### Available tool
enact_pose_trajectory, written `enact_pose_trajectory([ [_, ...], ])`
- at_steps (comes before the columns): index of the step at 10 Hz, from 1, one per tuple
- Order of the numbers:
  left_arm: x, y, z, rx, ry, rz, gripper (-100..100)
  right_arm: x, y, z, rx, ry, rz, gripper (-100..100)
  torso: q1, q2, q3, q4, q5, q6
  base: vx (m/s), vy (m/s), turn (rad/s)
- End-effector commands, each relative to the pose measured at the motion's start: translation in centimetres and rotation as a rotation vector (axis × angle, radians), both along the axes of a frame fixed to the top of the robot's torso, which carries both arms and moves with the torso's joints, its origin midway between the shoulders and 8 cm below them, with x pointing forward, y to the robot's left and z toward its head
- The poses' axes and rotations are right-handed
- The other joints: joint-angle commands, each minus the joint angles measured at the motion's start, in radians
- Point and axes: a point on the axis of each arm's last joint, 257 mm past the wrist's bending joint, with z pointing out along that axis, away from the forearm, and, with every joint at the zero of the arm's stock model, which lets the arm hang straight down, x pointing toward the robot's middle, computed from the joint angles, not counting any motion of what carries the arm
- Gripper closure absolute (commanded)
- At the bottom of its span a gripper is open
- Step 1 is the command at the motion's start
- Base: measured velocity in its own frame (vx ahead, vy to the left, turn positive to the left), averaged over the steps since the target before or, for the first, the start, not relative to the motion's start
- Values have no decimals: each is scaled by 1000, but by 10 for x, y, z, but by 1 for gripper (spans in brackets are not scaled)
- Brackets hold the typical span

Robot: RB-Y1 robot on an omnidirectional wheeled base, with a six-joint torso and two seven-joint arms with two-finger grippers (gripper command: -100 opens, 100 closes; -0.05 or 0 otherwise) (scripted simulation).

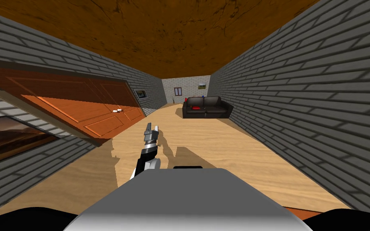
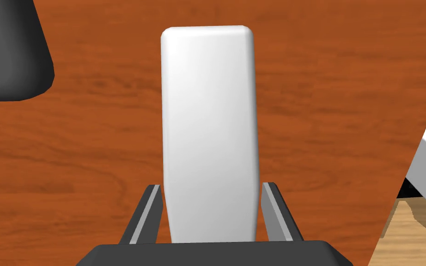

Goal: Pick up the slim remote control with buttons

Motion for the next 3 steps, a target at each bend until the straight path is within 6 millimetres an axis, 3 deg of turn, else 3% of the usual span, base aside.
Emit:
enact_pose_trajectory([
  [1,0,0,0,0,0,0,0,-4,-9,9,0,4,13,100,0,0,0,0,0,0,73,33,-132],
  [2,0,0,0,0,0,0,0,-3,-7,7,-2,4,9,100,2,-2,-1,0,0,0,29,17,-26],
  [3,0,0,0,0,0,0,0,-4,-8,8,-1,4,9,0,1,-1,0,0,0,-1,0,0,0],
])
